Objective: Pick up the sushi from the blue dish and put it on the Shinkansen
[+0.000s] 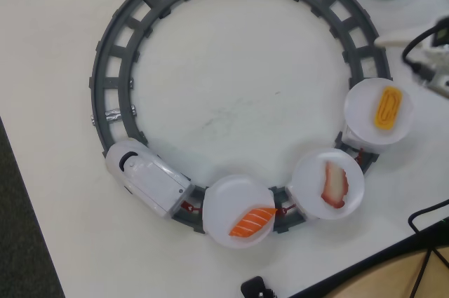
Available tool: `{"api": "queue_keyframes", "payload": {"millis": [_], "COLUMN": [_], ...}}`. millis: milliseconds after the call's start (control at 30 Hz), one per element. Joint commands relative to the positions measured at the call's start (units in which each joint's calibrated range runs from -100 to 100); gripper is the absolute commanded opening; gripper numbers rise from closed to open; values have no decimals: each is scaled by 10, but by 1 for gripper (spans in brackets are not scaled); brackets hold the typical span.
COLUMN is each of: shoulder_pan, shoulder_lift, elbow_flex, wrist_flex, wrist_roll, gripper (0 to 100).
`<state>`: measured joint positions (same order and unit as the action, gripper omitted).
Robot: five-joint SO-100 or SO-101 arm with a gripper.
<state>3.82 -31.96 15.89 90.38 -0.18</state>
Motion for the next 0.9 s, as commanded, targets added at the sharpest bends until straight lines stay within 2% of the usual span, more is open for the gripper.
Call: {"api": "queue_keyframes", "payload": {"millis": [0,100,200,300,600,867], "shoulder_pan": [192,313,351,370,451,472], "shoulder_lift": [-159,-266,-360,-431,-589,-675], "elbow_flex": [77,274,473,591,761,776], "wrist_flex": [-45,-143,-225,-250,-249,-200], "wrist_roll": [-2,3,4,4,4,4], "gripper": [33,33,33,33,32,32]}}
